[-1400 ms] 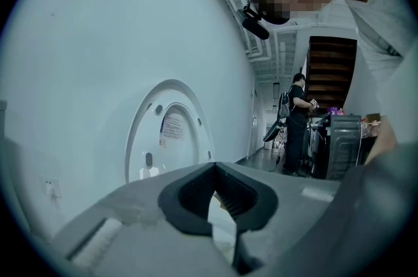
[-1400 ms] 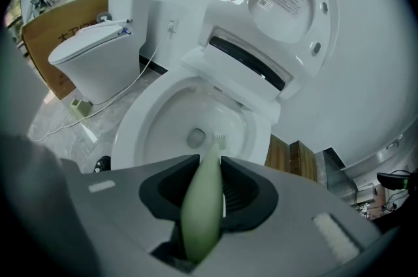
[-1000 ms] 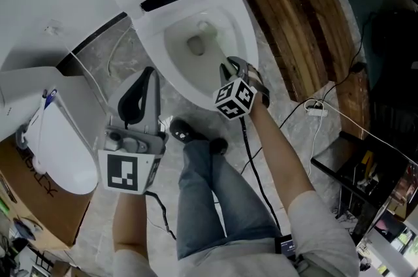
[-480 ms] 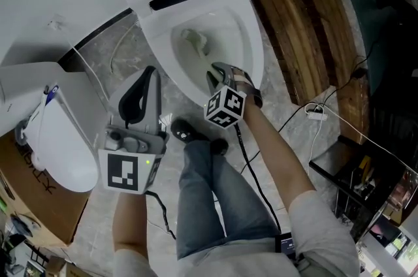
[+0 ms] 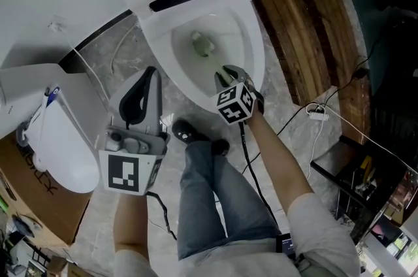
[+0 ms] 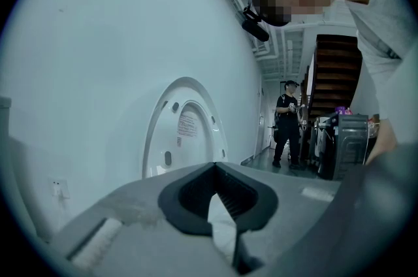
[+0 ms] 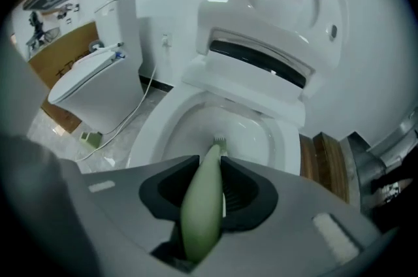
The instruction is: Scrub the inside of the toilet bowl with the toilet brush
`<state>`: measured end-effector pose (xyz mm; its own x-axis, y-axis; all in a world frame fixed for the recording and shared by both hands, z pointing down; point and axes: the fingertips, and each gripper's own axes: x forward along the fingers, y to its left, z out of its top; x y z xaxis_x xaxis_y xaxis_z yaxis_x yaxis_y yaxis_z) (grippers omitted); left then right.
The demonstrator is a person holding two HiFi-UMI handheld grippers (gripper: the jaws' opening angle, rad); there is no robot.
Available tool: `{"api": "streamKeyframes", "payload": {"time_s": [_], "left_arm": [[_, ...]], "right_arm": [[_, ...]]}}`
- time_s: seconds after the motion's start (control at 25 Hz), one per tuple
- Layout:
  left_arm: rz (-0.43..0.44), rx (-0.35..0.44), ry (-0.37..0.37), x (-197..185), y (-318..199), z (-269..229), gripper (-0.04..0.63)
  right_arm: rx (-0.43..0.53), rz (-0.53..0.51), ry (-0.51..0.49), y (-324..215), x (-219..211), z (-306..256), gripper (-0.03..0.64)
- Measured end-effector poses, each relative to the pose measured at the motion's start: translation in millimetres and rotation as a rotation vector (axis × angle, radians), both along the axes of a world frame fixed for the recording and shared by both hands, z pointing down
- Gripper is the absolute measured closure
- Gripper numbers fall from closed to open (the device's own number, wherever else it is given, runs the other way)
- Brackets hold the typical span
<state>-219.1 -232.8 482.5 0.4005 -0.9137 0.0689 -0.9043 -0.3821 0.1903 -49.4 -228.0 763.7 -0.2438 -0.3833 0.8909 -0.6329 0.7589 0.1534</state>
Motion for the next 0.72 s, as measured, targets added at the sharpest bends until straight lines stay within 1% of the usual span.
{"api": "streamKeyframes", "payload": {"time_s": [0.08,0.16,0.24,0.36,0.44,0.64,0.72], "left_arm": [[-0.007,-0.017,-0.014,-2,0,4,0.592],[-0.008,-0.023,-0.014,-4,0,6,0.592],[-0.008,-0.018,-0.009,-6,0,7,0.592],[-0.024,-0.043,-0.024,-13,1,14,0.592],[-0.026,-0.042,-0.022,-17,2,14,0.592],[-0.047,-0.040,-0.035,-24,2,12,0.592],[-0.050,-0.033,-0.029,-23,2,10,0.592]], "right_arm": [[-0.009,0.064,0.004,-8,8,6,0.512],[-0.017,0.106,-0.003,-14,11,11,0.512],[-0.027,0.140,-0.024,-17,9,15,0.512],[-0.059,0.180,-0.073,-17,3,20,0.513],[-0.086,0.178,-0.101,-14,-1,22,0.514],[-0.127,0.124,-0.141,-7,-2,22,0.514],[-0.150,0.103,-0.159,-3,2,19,0.514]]}}
